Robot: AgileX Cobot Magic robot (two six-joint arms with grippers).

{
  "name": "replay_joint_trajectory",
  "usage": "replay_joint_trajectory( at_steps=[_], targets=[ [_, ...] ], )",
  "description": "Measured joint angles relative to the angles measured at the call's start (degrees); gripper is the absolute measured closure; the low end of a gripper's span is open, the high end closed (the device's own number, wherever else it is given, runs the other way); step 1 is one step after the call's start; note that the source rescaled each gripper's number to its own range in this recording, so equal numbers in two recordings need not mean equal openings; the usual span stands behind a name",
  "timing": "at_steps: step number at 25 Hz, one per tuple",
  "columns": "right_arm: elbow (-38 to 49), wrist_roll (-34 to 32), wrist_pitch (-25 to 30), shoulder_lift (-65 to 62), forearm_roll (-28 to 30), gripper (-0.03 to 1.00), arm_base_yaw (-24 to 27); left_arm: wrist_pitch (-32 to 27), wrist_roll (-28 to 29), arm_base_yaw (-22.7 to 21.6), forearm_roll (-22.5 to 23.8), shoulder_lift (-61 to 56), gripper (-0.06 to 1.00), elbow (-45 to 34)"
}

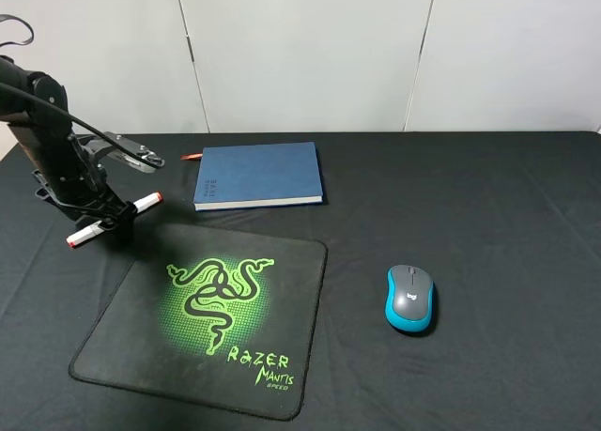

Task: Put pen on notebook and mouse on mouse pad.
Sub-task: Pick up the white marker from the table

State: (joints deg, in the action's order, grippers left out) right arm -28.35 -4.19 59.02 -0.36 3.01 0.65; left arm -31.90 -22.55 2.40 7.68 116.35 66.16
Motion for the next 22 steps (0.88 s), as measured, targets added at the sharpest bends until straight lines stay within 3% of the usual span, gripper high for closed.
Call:
replay_joint_trajectory(
  at_steps=[3, 7, 13, 15, 22],
  targets=[
    [0.0, 0.0, 0.0, 0.0, 0.0, -0.03, 0.0, 0.3, -1.3, 0.0, -0.3, 0.1, 0.06, 0.0],
    [0.0, 0.0, 0.0, 0.0, 0.0, -0.03, 0.0, 0.6, -1.6, 0.0, -0.3, 0.1, 0.27, 0.0],
    [0.0, 0.0, 0.0, 0.0, 0.0, -0.03, 0.0, 1.5, -1.7, 0.0, -0.3, 0.1, 0.82, 0.0],
    [0.0, 0.0, 0.0, 0.0, 0.0, -0.03, 0.0, 1.9, -1.7, 0.0, -0.3, 0.1, 0.94, 0.0],
    [0.0, 0.0, 0.0, 0.0, 0.0, -0.03, 0.0, 0.9, -1.5, 0.0, -0.3, 0.1, 0.94, 0.8]
  ],
)
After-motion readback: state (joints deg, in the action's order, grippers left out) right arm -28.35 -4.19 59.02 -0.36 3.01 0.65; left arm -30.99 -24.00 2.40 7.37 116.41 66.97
